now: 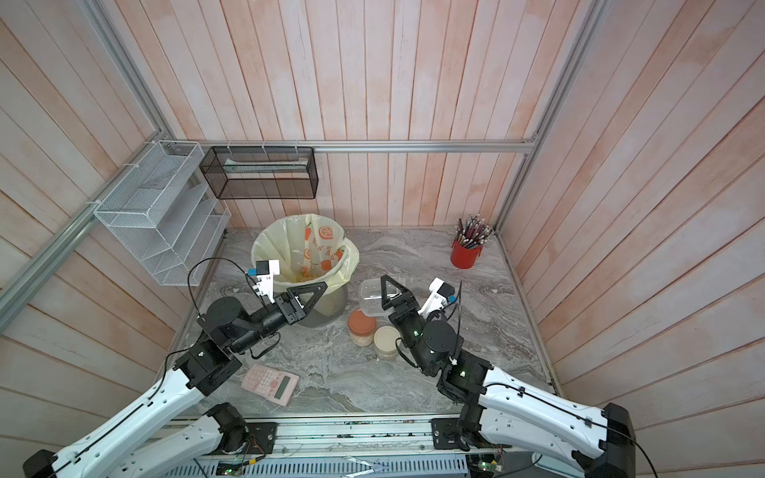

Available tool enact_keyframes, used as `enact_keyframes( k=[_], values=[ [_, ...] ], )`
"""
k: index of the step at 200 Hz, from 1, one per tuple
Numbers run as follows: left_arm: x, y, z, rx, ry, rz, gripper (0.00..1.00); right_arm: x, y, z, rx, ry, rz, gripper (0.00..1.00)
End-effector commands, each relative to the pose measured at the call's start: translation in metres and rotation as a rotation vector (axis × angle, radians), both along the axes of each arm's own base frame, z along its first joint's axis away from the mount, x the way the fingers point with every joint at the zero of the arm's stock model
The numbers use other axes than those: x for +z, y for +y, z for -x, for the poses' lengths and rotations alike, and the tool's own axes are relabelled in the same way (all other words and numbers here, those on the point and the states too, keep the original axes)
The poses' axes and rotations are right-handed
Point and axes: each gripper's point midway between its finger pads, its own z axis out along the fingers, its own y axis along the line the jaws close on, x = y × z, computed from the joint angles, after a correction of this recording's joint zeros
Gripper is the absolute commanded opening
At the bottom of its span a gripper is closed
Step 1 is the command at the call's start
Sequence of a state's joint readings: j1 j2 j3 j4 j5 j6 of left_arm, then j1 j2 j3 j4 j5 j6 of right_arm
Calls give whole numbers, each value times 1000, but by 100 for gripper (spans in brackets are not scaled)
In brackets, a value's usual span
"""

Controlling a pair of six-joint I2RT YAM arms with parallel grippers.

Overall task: Empty expired oatmeal from jars
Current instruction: Place the jar at the center of the board.

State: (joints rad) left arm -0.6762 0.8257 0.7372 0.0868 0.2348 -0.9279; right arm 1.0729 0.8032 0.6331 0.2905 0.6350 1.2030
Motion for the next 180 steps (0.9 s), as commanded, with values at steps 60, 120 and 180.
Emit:
enact_keyframes(
  k=[60, 120, 180],
  values=[
    [-33, 13, 3, 31, -87, -242, 100, -58, -55, -7, -147, 160, 322, 39],
    [-46, 14, 8, 10, -134, -295, 100, -94, -78, -45, -180, 228, 513, 39],
    [-68, 18, 12, 11, -138, -307, 100, -113, -86, -80, -291, 222, 776, 38]
  ],
)
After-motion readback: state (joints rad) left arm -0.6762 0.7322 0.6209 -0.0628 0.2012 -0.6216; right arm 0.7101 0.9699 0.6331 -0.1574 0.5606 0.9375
